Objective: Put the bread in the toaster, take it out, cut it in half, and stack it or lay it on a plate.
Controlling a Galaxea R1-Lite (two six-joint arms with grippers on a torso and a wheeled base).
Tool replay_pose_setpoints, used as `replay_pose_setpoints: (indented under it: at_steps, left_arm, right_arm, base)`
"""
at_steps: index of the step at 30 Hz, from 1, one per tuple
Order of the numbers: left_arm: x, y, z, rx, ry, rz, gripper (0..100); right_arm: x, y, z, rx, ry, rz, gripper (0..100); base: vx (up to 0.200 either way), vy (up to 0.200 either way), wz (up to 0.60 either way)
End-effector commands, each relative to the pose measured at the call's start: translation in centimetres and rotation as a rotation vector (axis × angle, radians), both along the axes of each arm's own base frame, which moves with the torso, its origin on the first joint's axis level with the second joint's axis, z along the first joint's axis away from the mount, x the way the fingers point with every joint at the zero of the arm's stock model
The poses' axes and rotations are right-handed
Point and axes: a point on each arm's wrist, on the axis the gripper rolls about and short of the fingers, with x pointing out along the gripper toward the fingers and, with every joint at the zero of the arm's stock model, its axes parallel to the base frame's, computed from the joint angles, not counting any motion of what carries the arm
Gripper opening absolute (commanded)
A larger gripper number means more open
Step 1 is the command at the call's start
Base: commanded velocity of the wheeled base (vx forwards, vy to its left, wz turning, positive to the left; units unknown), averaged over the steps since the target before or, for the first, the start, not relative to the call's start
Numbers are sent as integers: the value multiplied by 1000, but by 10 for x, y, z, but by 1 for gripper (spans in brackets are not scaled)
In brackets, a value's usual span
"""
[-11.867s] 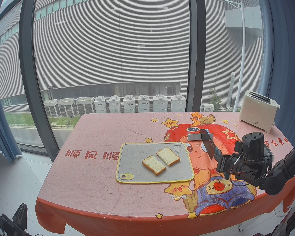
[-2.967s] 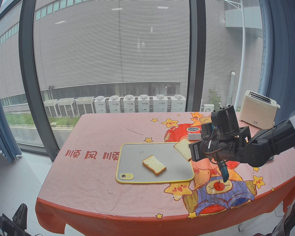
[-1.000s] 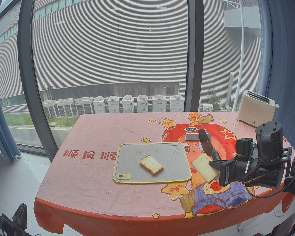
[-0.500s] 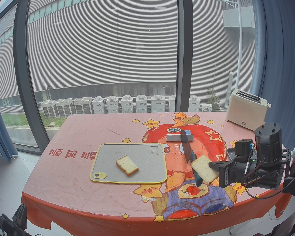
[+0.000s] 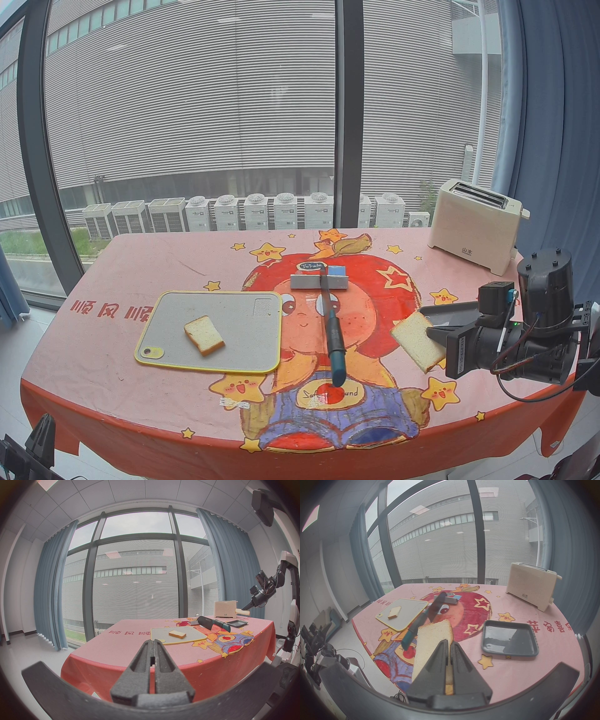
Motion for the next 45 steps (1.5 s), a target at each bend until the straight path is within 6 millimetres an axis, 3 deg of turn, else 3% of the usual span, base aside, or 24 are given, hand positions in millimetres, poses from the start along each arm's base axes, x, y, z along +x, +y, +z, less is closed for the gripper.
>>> replay_pose_setpoints:
  at_steps: [1, 16, 20, 45]
  left_arm:
    - [0, 0, -5, 0, 1, -1, 0]
    - [0, 0, -5, 0, 1, -1, 0]
    - [0, 0, -5, 0, 1, -1, 0]
    - [0, 0, -5, -1, 1, -1, 0]
  right_arm:
    - [2, 1, -2, -6, 8, -3, 0]
    - [9, 1, -8, -22, 23, -34, 0]
    - [21, -3, -13, -12, 47, -101, 0]
    - [49, -14, -34, -109, 64, -320, 0]
  base:
    - [0, 0, 0]
    - [0, 0, 0]
    - [0, 0, 0]
    - [0, 0, 0]
